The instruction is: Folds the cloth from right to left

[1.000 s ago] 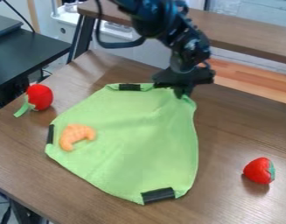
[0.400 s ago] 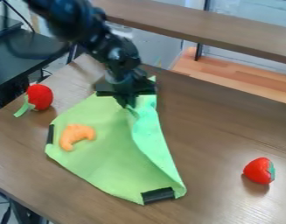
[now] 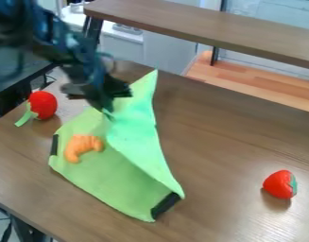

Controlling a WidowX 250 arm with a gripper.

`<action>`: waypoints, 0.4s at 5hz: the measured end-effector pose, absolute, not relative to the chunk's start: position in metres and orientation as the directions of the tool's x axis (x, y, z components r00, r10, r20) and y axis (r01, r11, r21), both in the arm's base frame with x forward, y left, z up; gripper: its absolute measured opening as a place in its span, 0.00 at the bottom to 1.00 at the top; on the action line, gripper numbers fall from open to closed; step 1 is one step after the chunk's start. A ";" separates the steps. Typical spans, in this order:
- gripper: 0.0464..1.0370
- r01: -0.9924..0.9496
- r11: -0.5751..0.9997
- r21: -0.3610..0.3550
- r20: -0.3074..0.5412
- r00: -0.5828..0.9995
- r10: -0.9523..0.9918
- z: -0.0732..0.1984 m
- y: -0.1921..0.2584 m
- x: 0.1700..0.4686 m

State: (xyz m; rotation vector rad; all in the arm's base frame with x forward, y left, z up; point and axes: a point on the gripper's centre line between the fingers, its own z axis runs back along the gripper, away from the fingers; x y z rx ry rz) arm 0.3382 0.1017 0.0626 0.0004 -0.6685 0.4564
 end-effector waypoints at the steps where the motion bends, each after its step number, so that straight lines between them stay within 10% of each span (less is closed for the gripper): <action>1: 0.01 -0.397 0.907 -0.144 0.602 0.692 0.399 0.063 0.120 0.325; 2: 0.01 -0.385 0.913 -0.137 0.611 0.693 0.384 0.063 0.137 0.310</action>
